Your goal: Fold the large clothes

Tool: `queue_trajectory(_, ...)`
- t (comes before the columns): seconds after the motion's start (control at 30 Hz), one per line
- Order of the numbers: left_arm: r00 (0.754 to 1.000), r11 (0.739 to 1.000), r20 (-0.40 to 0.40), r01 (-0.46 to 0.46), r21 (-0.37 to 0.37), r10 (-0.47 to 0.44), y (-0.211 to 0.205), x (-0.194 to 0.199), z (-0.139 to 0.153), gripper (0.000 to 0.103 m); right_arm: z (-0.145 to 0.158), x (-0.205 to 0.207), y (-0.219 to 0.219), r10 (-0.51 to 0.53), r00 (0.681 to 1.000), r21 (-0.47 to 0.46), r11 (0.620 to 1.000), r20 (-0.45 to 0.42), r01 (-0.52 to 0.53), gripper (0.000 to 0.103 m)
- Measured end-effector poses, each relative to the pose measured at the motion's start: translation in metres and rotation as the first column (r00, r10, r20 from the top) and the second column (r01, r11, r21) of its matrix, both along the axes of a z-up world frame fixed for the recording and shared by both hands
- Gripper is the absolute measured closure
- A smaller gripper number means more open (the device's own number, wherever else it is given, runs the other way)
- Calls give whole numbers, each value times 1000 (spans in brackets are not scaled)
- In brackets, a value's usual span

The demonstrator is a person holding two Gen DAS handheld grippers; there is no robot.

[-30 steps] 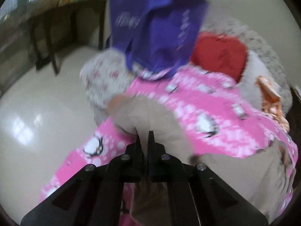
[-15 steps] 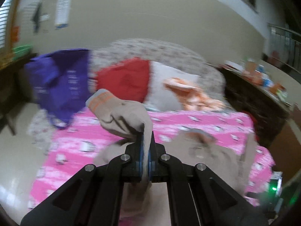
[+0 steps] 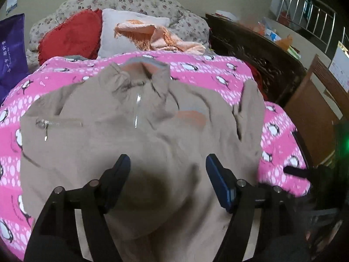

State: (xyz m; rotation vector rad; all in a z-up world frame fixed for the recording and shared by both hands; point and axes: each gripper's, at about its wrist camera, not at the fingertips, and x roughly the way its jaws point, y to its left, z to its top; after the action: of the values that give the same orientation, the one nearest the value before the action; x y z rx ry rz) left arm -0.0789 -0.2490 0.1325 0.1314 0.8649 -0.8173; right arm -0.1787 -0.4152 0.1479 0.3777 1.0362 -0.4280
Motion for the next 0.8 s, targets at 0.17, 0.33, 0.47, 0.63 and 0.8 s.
queue_trajectory(0.17, 994, 997, 90, -71, 42, 67, 50, -2, 12, 27, -3, 6, 3, 19, 1000, 22, 1000, 17, -20, 0)
queue_trajectory(0.33, 951, 946, 144, -292, 142, 272, 114, 23, -9, 22, -7, 20, 5, 38, 998, 60, 997, 47, -41, 2)
queue_trajectory(0.47, 906, 860, 75, -420, 290, 418, 147, 44, -58, 22, -9, 42, 9, 73, 994, 71, 994, 80, -79, 2)
queue_trajectory(0.63, 863, 839, -67, -465, 282, 501, 172, 43, -94, 22, -29, 70, 5, 81, 996, 107, 991, 47, -86, 13)
queue_trajectory(0.8, 856, 832, -61, -478, 280, 513, 165, 34, -99, 21, -61, 93, 4, 84, 996, 231, 969, 38, -91, 70)
